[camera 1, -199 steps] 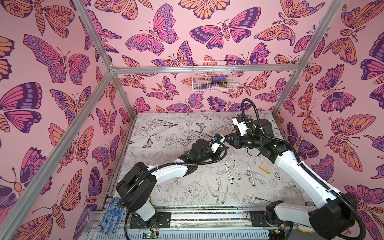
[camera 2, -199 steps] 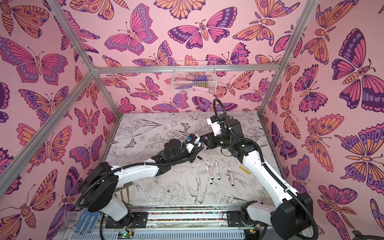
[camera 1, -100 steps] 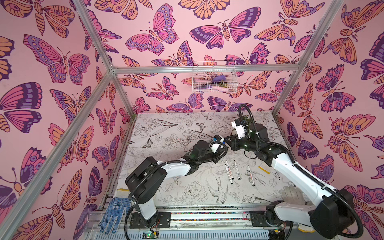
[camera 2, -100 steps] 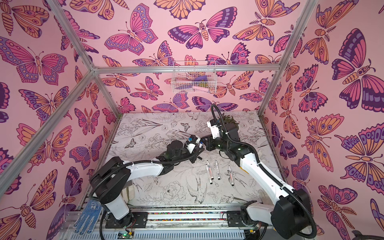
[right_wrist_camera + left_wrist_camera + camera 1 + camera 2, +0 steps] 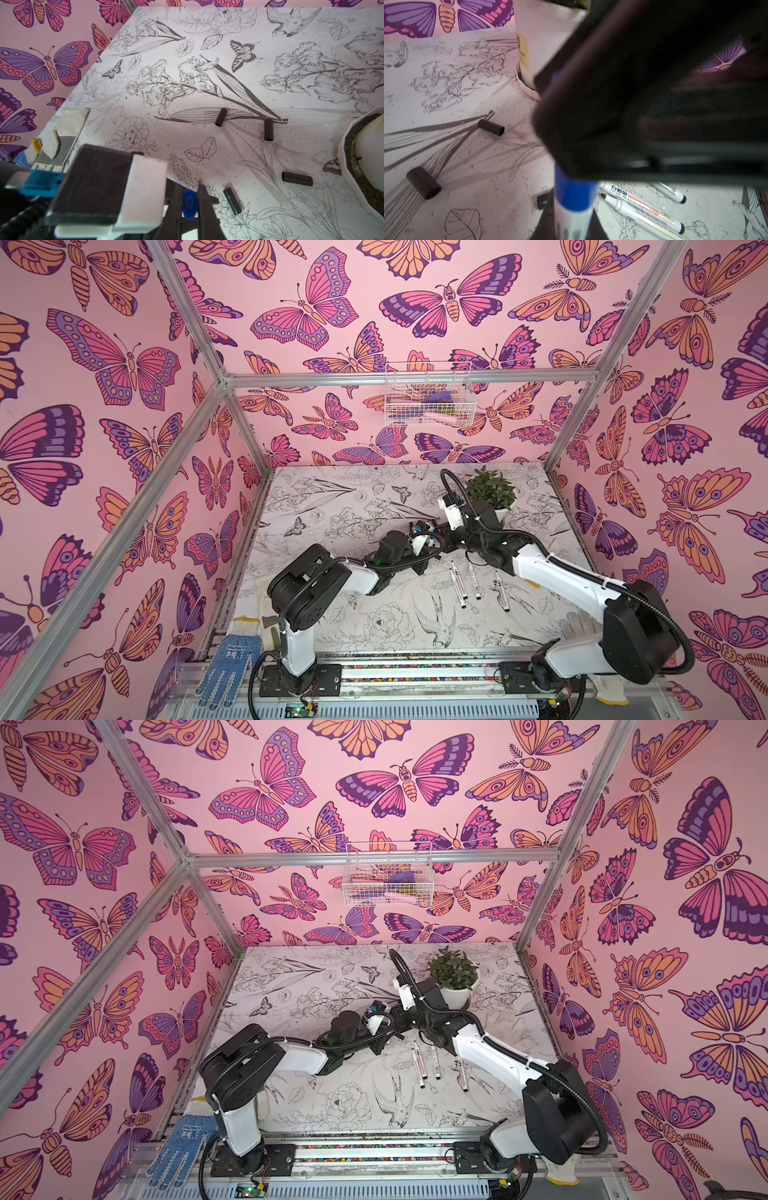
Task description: Insert the pens into the pen caps
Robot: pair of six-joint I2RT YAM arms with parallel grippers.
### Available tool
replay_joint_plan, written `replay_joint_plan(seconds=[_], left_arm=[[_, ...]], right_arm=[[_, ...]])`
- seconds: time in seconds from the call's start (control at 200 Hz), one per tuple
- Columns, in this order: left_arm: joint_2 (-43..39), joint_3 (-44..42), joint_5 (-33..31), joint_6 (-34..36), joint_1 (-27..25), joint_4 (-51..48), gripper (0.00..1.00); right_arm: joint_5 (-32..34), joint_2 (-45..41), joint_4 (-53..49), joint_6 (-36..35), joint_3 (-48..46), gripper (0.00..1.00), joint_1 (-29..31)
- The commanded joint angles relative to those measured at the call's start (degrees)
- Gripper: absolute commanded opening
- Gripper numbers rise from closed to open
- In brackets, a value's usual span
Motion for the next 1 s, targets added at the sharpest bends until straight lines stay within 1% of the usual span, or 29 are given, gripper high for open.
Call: replay_joint_plan(seconds=[0.0,0.21,0.295,0.376,0.461,0.566,0.716,0.786,0.866,0.996], left_arm=[[1.85,0.76,-13.43,-9.68,6.68,9.74,0.00],[3.89,-0.07,-14.04,-10.92,7.75,10.14,0.00],[4.54,-0.33,-14.54,-10.88,7.80,10.70,0.00],[4.60,-0.85,-15.74,-11.15,7.89,12.26,0.00],[3.73,-0.98,-17.24,-11.78,8.11,13.57,0.00],[3.31,-0.88,-19.43,-11.72,8.27,14.25,0.00],[5.21,-1.00,-21.38,-12.29,8.39,15.70,0.00],[4.79,-0.96,-19.61,-12.68,8.46,16.18,0.00],[2.56,-0.82,-16.34,-12.68,8.51,15.17,0.00],[-2.97,-0.64,-9.90,-12.03,8.45,12.16,0.00]], right_arm=[[-11.36,0.64,-14.84,-0.89,-3.20,0.00,5.50],[-9.50,1.30,-16.73,-1.43,-5.65,0.00,8.01],[-9.21,1.73,-17.52,-1.58,-6.55,0.00,8.14],[-10.25,3.23,-18.96,-1.80,-6.48,0.00,8.19],[-13.08,4.73,-18.63,-1.35,-6.86,0.00,8.18],[-12.97,5.82,-18.31,-1.04,-7.48,0.00,7.87],[-14.47,7.03,-18.25,-1.48,-8.00,0.00,7.47],[-14.05,6.40,-19.28,-2.10,-8.03,0.00,7.43],[-13.82,4.57,-19.34,-1.57,-8.68,0.00,6.86],[-19.60,1.20,-17.17,1.64,-10.19,0.00,1.22]])
